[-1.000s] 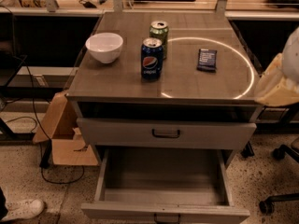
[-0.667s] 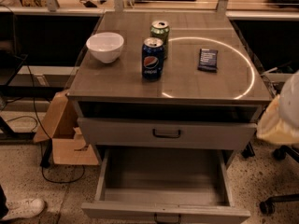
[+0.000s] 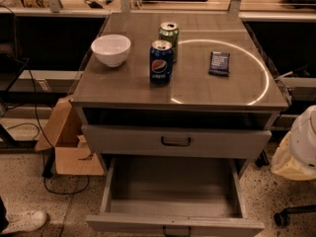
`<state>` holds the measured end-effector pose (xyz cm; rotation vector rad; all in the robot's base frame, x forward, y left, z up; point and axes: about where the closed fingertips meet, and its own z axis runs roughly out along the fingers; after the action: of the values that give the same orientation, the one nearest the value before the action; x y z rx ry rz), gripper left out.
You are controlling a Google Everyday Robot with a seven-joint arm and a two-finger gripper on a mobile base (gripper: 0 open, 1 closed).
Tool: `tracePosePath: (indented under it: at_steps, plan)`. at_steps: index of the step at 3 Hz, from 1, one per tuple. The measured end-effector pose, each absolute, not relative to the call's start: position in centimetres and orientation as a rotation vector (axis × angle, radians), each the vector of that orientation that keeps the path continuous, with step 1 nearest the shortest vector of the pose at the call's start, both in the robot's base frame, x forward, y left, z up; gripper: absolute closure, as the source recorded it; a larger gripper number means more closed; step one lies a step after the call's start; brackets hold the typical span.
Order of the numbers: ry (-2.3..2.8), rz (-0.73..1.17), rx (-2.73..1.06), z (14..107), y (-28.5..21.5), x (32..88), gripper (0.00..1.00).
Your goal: Close middle drawer
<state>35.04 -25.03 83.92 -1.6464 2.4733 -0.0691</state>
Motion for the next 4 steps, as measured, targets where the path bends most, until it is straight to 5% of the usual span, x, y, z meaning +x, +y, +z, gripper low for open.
tracePosePath:
  at_steps: [4]
  plan:
    - [2.583, 0.203, -1.582, 69.6, -23.0, 27.6, 1.0]
